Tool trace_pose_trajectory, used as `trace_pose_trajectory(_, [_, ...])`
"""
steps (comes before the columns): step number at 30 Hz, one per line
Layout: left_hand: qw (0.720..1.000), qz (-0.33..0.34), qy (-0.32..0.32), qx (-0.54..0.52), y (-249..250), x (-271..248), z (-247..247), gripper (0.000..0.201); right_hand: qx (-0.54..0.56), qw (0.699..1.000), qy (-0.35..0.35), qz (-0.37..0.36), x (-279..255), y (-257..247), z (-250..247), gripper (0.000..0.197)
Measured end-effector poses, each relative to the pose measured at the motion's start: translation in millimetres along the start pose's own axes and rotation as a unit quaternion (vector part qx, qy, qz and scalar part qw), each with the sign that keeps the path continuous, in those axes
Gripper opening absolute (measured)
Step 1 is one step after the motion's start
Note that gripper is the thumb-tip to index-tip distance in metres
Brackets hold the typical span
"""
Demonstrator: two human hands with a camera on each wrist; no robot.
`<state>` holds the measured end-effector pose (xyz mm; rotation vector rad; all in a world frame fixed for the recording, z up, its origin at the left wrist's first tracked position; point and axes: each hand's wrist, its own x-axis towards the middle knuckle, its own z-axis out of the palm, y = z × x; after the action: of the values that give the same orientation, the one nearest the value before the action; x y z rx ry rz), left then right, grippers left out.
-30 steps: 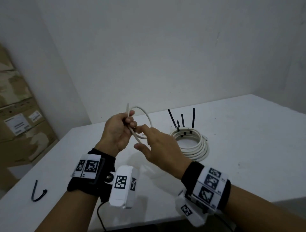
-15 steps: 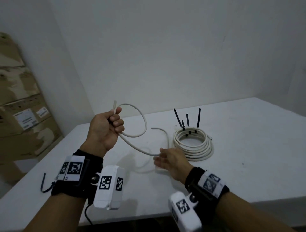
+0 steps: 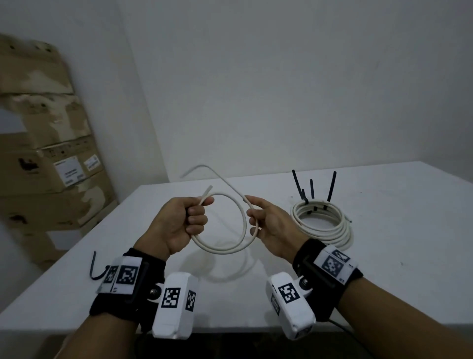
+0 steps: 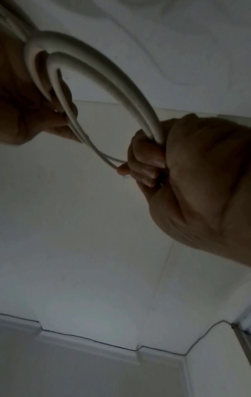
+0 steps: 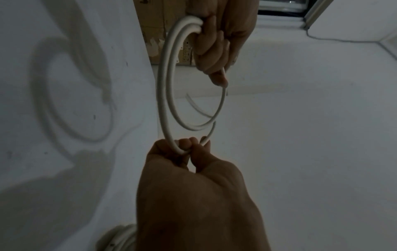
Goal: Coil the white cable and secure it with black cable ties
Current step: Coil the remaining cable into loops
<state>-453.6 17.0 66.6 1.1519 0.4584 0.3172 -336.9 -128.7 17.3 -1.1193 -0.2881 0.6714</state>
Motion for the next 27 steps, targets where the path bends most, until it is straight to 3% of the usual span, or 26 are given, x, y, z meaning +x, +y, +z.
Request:
trace_pose_trajectory(10, [0.991, 0.048, -0.006, 0.128, -9.4, 1.4, 22.7, 0.03, -0.125, 0.989, -0.044, -0.068, -2.9, -18.9, -10.0, 0.037])
trace_pose_trajectory(17, [0.99, 0.042, -0.033, 0.129, -9.8, 5.3, 36.4, 0.03, -0.182, 0.971, -0.077, -0.131, -0.1, -25.8, -30.4, 0.031])
trace_pose_trajectory(23, [0.993, 0.039, -0.048, 0.102, -7.8, 13.1, 49.4, 0.03, -0.15, 0.968, -0.081, -0.186, 1.3, -28.4, -41.1, 0.025])
trace_pose_trajectory(27, [0.992, 0.046, -0.045, 0.106, -9.6, 16.6, 58.8, 0.03, -0.108, 0.977, -0.102, -0.155, 1.6, -27.9, -47.2, 0.022])
